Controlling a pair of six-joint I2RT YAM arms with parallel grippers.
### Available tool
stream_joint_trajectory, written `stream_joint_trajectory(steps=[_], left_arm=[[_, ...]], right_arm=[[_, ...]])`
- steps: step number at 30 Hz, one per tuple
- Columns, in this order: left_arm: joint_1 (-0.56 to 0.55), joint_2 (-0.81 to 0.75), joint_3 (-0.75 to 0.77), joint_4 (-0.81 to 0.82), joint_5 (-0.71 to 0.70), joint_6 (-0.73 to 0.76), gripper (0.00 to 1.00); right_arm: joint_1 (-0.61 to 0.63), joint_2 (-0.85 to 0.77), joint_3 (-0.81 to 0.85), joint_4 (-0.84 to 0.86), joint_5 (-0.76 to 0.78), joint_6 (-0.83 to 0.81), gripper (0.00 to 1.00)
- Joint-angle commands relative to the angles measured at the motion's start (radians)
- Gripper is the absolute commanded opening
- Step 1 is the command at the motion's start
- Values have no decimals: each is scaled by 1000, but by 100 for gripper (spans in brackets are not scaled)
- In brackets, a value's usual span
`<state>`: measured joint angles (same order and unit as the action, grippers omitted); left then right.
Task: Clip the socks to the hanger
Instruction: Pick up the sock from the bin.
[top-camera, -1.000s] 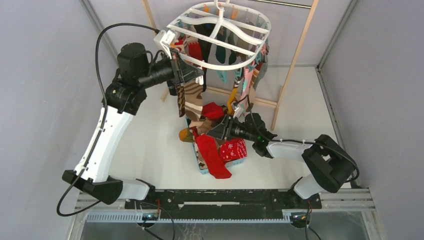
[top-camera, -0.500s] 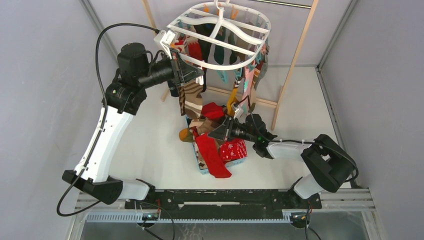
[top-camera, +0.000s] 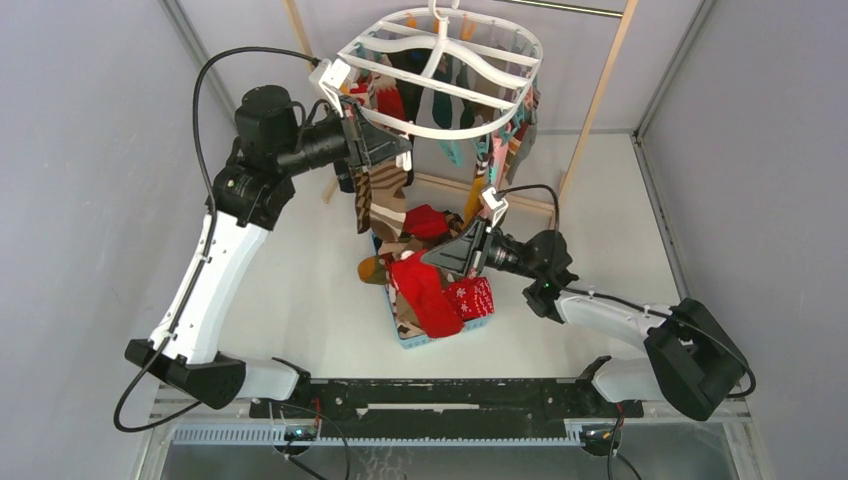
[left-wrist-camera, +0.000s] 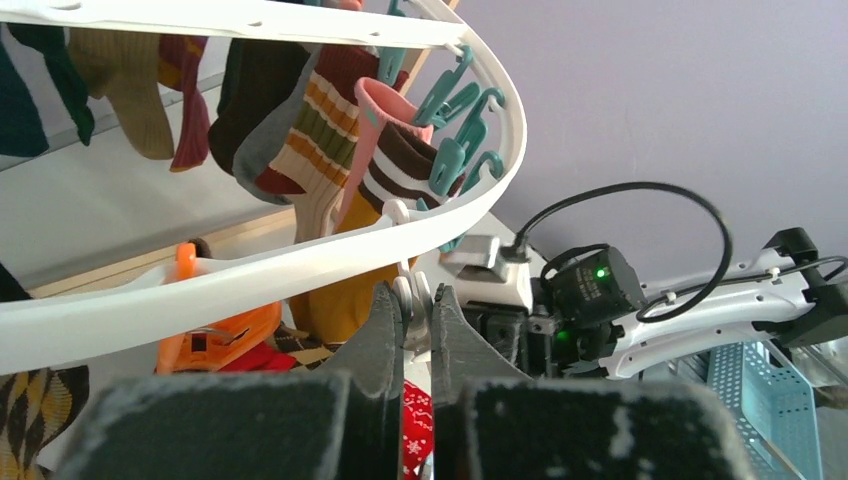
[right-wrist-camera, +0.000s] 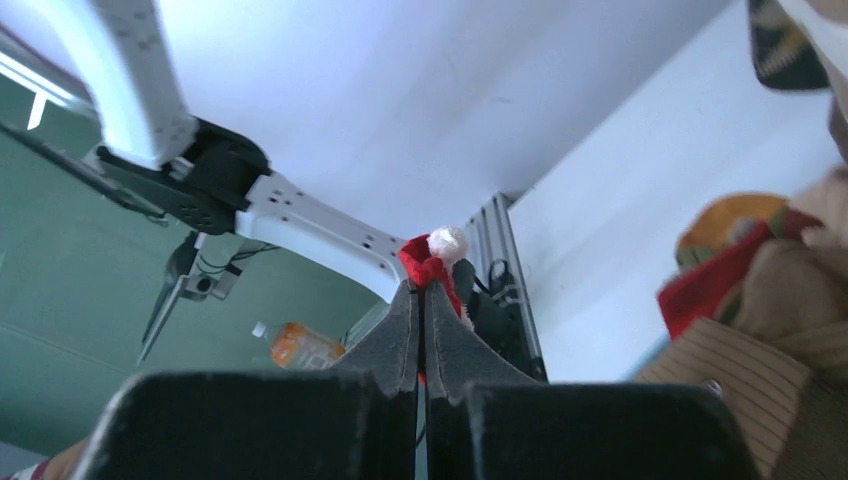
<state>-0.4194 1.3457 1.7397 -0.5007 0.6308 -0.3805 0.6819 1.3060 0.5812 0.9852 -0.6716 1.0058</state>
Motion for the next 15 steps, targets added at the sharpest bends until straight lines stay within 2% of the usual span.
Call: stream_joint_trajectory(steps=[1, 6, 15], left_arm=[[-13, -32, -34, 51, 96, -82, 0], [-15, -25, -68, 117, 131, -146, 0], [-15, -18, -80, 157, 167, -184, 0]], right_arm=[[-15, -52, 12, 193, 40, 51, 0], [-23, -22, 61, 319, 115, 100, 0], [-38, 81, 207, 348, 193, 109, 0]])
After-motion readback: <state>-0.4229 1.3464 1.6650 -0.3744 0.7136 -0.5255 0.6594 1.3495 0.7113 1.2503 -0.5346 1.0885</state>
